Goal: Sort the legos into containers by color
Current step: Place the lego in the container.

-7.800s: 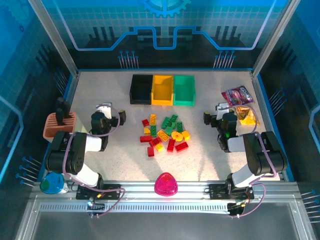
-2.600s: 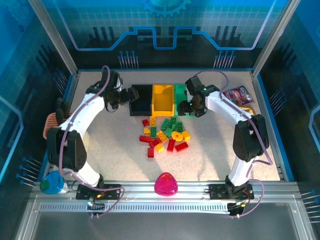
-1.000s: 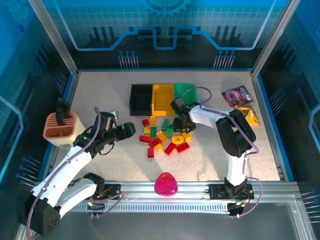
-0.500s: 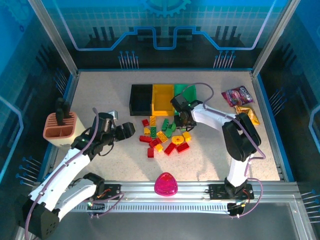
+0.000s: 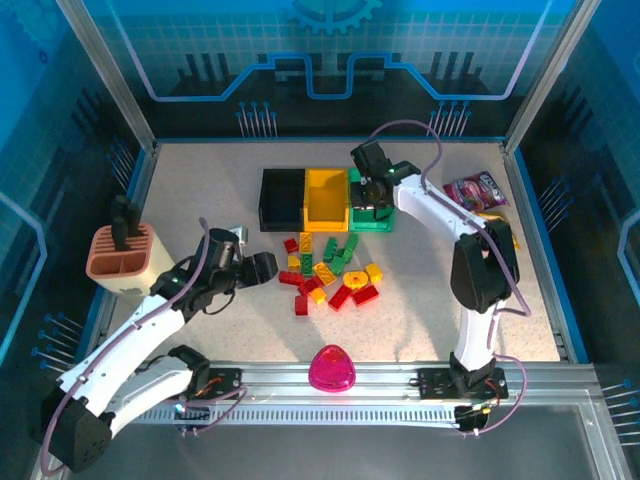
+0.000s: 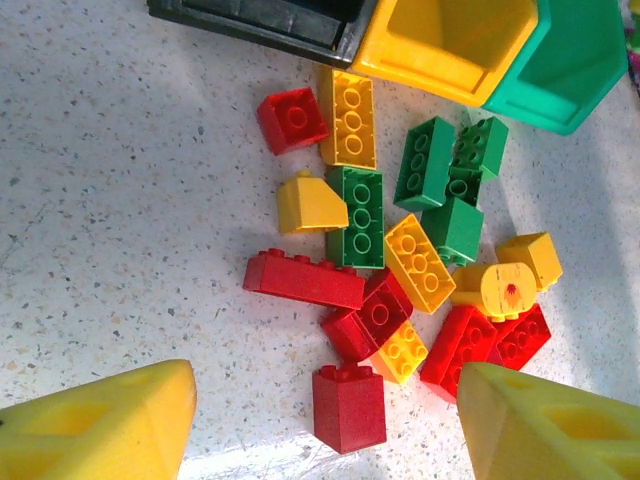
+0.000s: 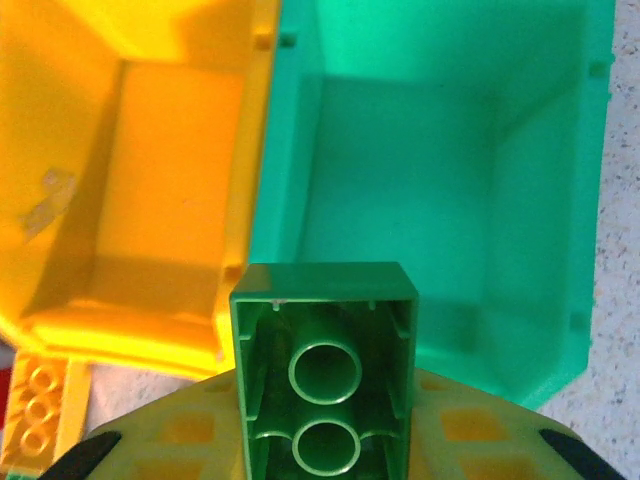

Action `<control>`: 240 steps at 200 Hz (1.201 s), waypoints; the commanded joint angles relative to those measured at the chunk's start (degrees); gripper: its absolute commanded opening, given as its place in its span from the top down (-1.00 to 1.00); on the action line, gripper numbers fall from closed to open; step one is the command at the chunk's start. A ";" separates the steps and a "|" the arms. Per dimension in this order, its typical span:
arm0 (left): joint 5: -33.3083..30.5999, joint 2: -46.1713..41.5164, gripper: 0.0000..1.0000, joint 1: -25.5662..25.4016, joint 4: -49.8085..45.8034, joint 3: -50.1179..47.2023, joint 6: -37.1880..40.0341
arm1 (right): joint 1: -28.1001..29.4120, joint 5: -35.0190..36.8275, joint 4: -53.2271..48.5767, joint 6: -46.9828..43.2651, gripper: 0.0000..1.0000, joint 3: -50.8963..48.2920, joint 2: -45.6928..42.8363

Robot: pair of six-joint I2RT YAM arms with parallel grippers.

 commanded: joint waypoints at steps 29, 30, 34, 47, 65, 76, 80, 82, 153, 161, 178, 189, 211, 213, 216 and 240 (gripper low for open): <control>-1.83 1.40 -0.27 -2.90 1.81 -1.28 -1.75 | -3.27 -2.15 -4.42 -2.24 0.49 8.49 8.91; -1.87 1.42 -0.27 -2.95 1.80 -1.28 -1.80 | -3.32 -2.18 -4.48 -2.25 0.49 8.64 9.03; -1.82 1.59 -0.26 -3.12 1.92 -1.21 -1.82 | -3.43 -2.20 -4.67 -2.29 0.48 9.30 9.43; -1.81 2.36 -0.23 -3.42 2.29 -1.05 -1.86 | -3.95 -1.73 -5.52 -2.24 0.42 11.14 10.64; -1.47 3.83 -0.20 -3.75 2.66 -0.51 -1.66 | -4.41 -1.63 -6.54 -1.73 -0.26 13.09 10.89; -1.14 5.01 -0.20 -3.87 2.92 -0.06 -1.52 | -3.97 -1.72 -5.94 -1.72 -0.38 12.56 9.46; -0.99 5.51 -0.20 -3.84 3.01 0.16 -1.49 | -3.70 -1.51 -5.71 -1.75 -0.40 11.97 8.71; -0.95 5.74 -0.20 -3.81 3.06 0.27 -1.45 | -3.54 -1.28 -5.50 -1.75 -0.41 11.61 8.31; 2.44 19.37 -0.13 -4.06 5.93 8.25 2.09 | 0.85 -2.51 2.97 -0.69 -0.51 -9.62 -9.95; 2.82 21.54 -0.12 -4.21 6.20 9.82 2.83 | 0.81 -3.13 4.47 -0.16 -0.50 -12.84 -12.14; 3.74 26.71 -0.12 -4.69 6.42 14.25 4.75 | 0.74 -3.51 7.16 0.43 -0.49 -18.92 -16.41; 4.26 30.48 -0.12 -5.23 6.06 17.45 6.05 | 0.38 -3.45 7.64 0.50 -0.49 -21.49 -18.40; 4.89 38.24 -0.10 -6.23 4.19 24.35 8.86 | -0.61 -3.90 7.37 0.65 -0.47 -25.03 -21.41; 4.80 38.83 -0.10 -6.25 3.89 25.00 9.02 | -0.63 -3.92 7.35 0.65 -0.47 -25.33 -21.72; 4.79 39.89 -0.09 -6.30 3.63 25.80 9.26 | -0.70 -3.94 7.34 0.70 -0.47 -25.72 -22.17; 4.47 46.85 -0.03 -6.92 2.00 31.94 10.99 | -0.99 -4.64 8.57 0.97 -0.46 -30.60 -26.34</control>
